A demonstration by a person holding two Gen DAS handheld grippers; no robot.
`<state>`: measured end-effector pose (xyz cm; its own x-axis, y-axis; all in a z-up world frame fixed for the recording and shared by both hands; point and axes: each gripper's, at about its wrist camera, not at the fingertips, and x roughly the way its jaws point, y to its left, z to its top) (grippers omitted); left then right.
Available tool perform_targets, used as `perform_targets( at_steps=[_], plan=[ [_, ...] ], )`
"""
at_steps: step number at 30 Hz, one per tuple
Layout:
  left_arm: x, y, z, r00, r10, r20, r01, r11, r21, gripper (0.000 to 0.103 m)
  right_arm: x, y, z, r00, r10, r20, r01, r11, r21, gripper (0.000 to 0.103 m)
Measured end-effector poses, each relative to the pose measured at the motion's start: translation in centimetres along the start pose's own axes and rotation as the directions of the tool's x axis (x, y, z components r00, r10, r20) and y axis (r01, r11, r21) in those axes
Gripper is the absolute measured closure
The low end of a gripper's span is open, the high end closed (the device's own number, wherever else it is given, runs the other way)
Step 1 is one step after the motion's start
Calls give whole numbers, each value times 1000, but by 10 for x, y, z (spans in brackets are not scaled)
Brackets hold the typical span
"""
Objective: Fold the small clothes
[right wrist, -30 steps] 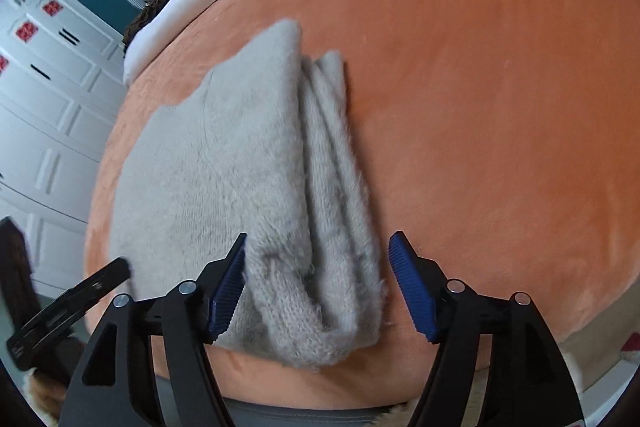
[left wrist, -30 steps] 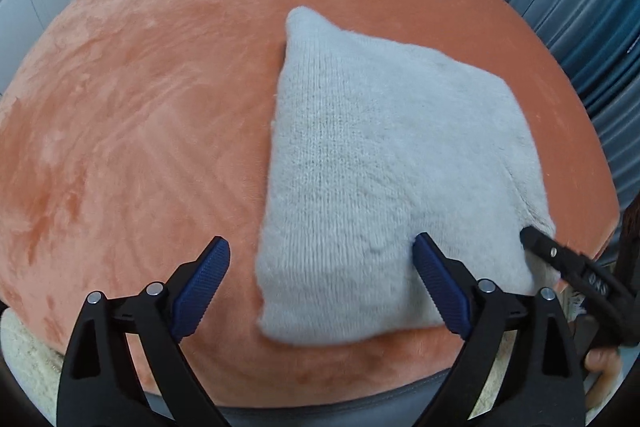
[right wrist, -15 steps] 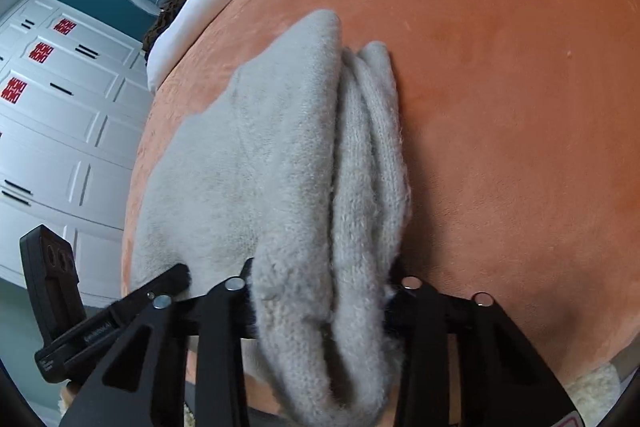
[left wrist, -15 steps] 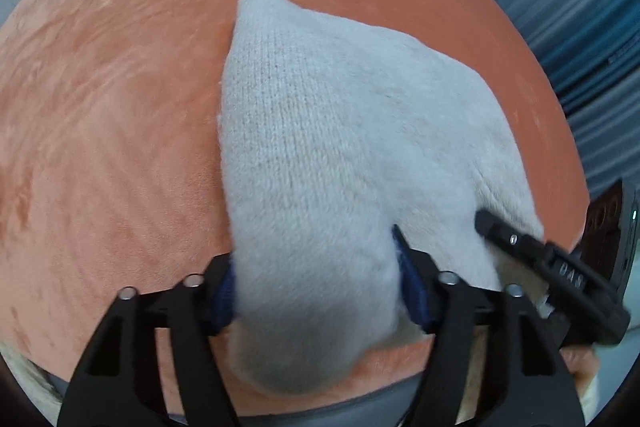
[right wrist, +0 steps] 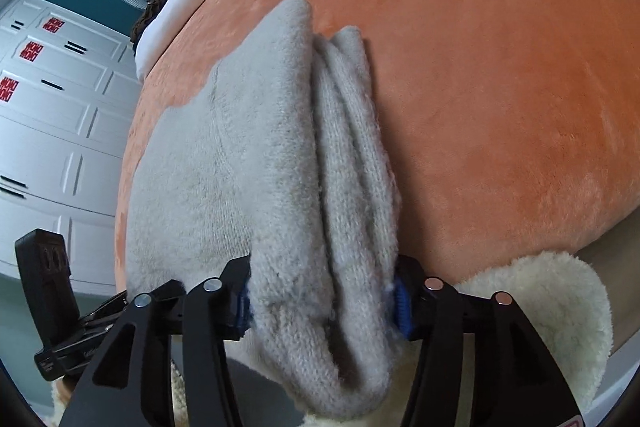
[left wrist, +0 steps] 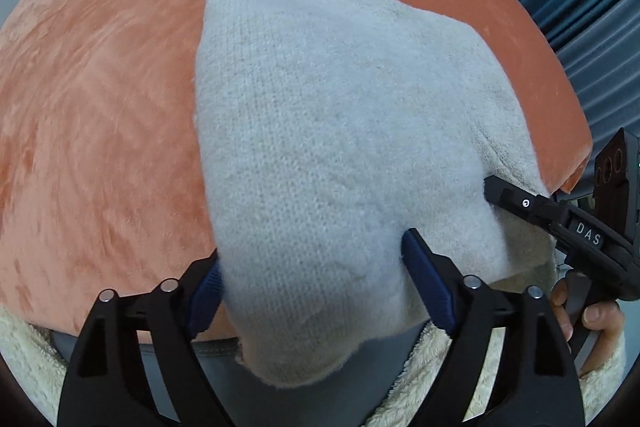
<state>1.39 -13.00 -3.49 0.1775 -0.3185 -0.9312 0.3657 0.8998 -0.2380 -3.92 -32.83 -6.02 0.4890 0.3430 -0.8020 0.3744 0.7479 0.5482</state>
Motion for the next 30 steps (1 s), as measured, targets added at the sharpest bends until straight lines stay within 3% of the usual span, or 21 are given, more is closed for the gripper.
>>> perform_targets(
  at_steps=[4, 10, 16, 18, 19, 20, 21, 23, 30],
  plan=[
    [6, -7, 7, 1000, 10, 6, -10, 1000, -11, 15, 9, 15, 3, 999, -39, 13, 39, 998, -48, 40],
    [26, -17, 13, 1000, 18, 13, -18, 1000, -2, 8, 18, 8, 5, 1000, 7, 15, -7, 1000, -6, 35],
    [36, -12, 19, 999, -37, -1, 37, 998, -55, 6, 17, -6, 7, 999, 36, 11, -37, 999, 16, 36],
    [34, -15, 20, 999, -42, 2, 42, 998, -49, 13, 15, -6, 7, 999, 34, 16, -34, 999, 8, 41],
    [31, -16, 19, 999, -41, 5, 41, 998, -42, 17, 13, -5, 9, 999, 36, 22, -36, 999, -3, 51],
    [22, -12, 15, 999, -41, 14, 42, 999, -32, 27, 7, -2, 8, 999, 31, 38, -30, 999, -18, 60],
    [17, -15, 16, 999, -40, 24, 41, 999, -22, 38, 2, 1, 8, 998, 31, 48, -30, 999, -32, 63],
    [1, -19, 17, 997, -49, 52, 49, 999, 2, 47, -9, 15, 5, 996, 40, 84, -37, 998, -48, 67],
    [-67, -25, 16, 976, -131, 171, 124, 991, 51, 52, -78, 59, 4, 971, 86, 223, -57, 989, -133, 69]
  ],
)
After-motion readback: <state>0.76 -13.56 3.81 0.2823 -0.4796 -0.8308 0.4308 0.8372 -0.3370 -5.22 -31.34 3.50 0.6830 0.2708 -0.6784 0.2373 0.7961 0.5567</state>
